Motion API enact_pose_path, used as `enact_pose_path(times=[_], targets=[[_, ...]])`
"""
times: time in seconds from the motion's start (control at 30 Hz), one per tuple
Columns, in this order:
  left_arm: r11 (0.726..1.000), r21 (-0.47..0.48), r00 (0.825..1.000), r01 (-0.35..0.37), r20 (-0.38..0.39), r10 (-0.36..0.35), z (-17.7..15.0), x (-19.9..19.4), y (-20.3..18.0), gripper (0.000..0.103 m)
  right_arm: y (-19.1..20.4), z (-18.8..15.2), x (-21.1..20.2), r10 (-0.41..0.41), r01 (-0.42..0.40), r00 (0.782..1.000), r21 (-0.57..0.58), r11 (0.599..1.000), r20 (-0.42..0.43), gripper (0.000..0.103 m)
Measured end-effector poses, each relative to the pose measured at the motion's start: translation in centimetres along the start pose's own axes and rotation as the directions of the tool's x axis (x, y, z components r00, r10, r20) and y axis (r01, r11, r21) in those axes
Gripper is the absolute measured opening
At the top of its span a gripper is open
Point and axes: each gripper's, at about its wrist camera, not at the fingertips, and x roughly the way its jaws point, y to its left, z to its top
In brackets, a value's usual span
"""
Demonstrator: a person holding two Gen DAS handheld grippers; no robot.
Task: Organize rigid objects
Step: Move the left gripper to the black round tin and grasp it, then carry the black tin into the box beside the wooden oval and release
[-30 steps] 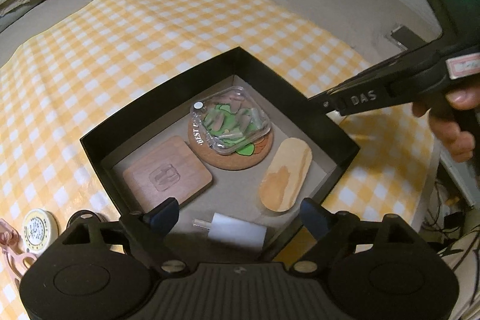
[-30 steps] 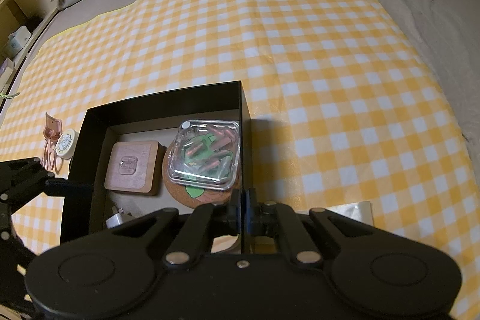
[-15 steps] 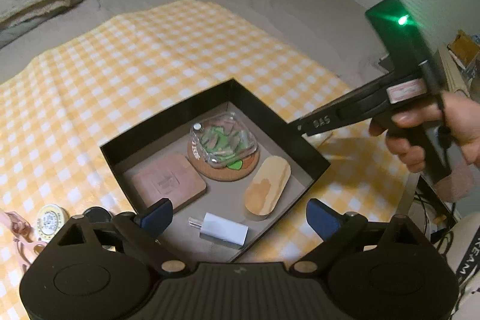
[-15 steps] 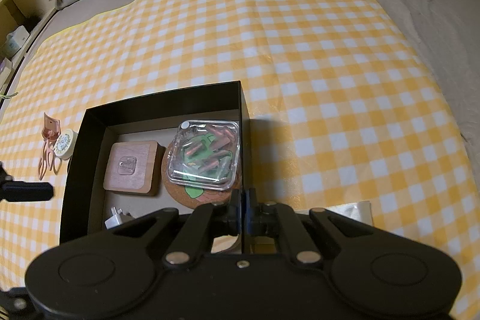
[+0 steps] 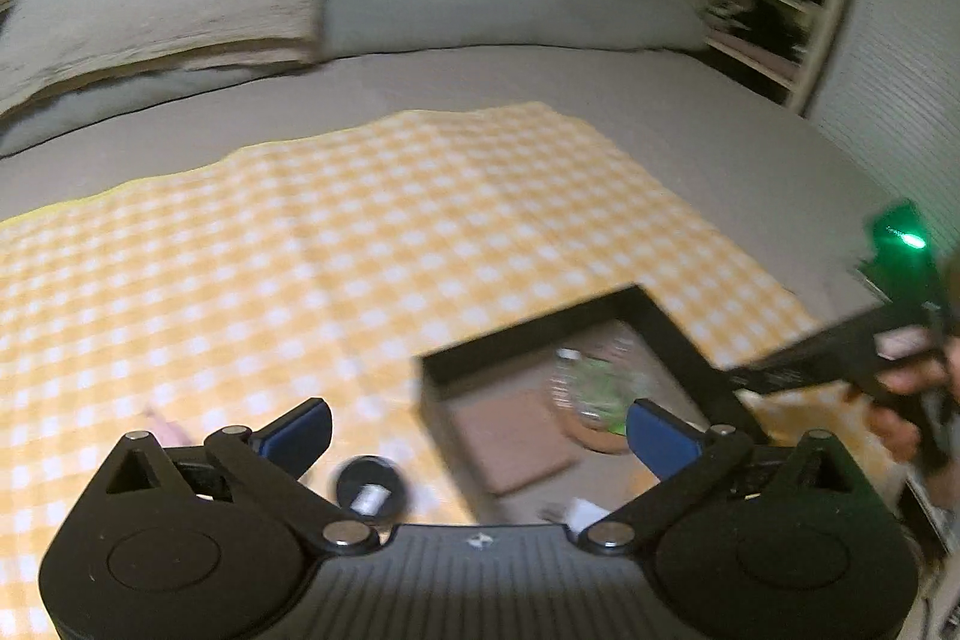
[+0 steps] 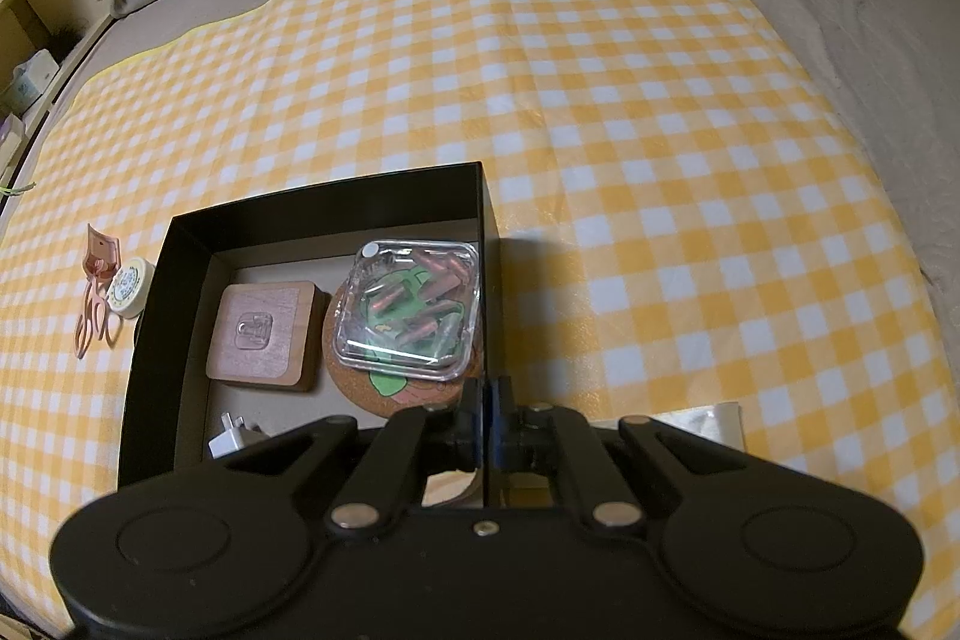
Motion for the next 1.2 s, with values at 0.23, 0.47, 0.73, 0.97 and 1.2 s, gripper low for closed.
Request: enact_pose_path(times=[0.23, 0.47, 0.73, 0.97, 1.2], targets=[[0.995, 0.004, 0.995, -0.098, -0.014, 0.098, -0.8, 2.2, 3.6, 0.103, 0.0, 0.0, 0.0, 0.002, -0.002, 1.0, 0.001, 1.0, 0.0, 0.004], [0.993, 0.095, 0.995, -0.069, -0.067, 0.075, -2.0, 5.0, 5.5, 0.099, 0.0, 0.0, 0.0, 0.002, -0.002, 1.0, 0.001, 1.0, 0.0, 0.004], [0.987, 0.158, 0.987, 0.022, -0.163, 0.004, -3.2, 8.0, 5.5, 0.072, -0.1, -0.1, 0.0, 0.005, -0.005, 1.0, 0.005, 1.0, 0.0, 0.004], [0.977, 0.215, 0.973, 0.014, -0.227, 0.036, -3.7, 10.9, 5.4, 0.058, -0.1, -0.1, 0.0, 0.006, -0.006, 1.0, 0.005, 1.0, 0.0, 0.004], [0.967, 0.256, 0.96, -0.018, -0.267, 0.088, -4.4, 12.8, 5.1, 0.057, -0.1, -0.1, -0.1, 0.01, -0.01, 1.0, 0.01, 1.0, -0.001, 0.004]])
